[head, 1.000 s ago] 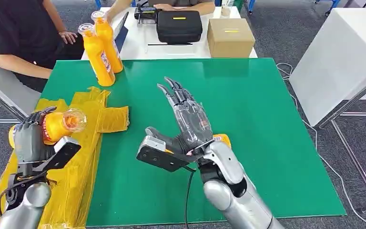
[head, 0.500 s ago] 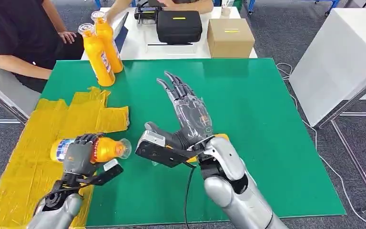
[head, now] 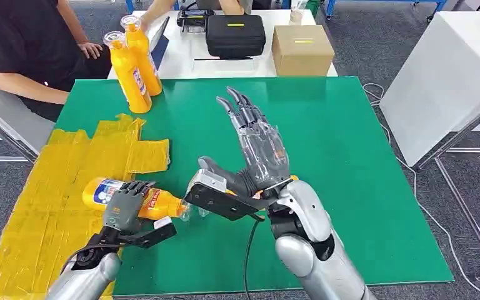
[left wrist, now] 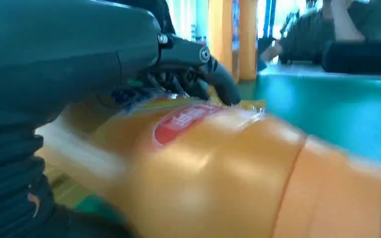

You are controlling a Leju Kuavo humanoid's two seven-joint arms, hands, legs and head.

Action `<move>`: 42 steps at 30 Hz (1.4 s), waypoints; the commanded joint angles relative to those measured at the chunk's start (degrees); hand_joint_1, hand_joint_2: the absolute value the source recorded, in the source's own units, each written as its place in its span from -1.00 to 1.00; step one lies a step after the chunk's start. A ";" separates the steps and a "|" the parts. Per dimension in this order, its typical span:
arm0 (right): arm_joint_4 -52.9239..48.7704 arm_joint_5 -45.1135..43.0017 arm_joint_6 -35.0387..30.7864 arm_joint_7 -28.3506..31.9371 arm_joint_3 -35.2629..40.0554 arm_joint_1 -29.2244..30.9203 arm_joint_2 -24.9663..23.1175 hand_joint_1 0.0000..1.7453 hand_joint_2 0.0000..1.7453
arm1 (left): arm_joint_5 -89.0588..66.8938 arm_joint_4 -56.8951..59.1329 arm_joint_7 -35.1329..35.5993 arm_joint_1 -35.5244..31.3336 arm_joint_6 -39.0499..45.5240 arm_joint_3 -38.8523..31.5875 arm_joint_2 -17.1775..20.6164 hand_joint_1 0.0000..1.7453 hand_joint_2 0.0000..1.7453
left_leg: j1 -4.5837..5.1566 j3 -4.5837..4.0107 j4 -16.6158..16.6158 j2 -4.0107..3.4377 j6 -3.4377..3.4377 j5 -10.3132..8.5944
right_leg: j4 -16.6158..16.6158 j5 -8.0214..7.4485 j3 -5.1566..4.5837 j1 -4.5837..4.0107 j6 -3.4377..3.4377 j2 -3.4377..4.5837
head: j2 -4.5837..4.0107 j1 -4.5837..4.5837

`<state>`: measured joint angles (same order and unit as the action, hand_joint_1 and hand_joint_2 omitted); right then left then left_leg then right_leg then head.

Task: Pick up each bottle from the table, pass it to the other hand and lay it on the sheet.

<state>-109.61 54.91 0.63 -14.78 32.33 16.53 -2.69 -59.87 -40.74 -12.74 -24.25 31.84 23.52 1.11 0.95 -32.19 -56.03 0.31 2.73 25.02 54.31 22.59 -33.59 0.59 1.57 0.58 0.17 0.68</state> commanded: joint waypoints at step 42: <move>15.94 -3.03 11.06 9.72 -9.38 -7.38 22.44 -1.00 1.00 | 54.30 -53.39 -8.21 17.21 -17.54 -26.13 8.75 -1.00 -1.00 | -0.14 0.20 0.01 0.08 -0.17 0.10 | -0.03 0.07 0.29 -0.11 -0.03 -0.14 | 0.02 -0.02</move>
<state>-101.20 54.10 7.40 -5.97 26.01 8.56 12.52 -9.08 -84.77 -19.91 -8.57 14.76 0.79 8.50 0.89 -32.03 -56.00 0.38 2.67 25.08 54.34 22.64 -33.40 0.56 1.56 0.49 0.20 0.66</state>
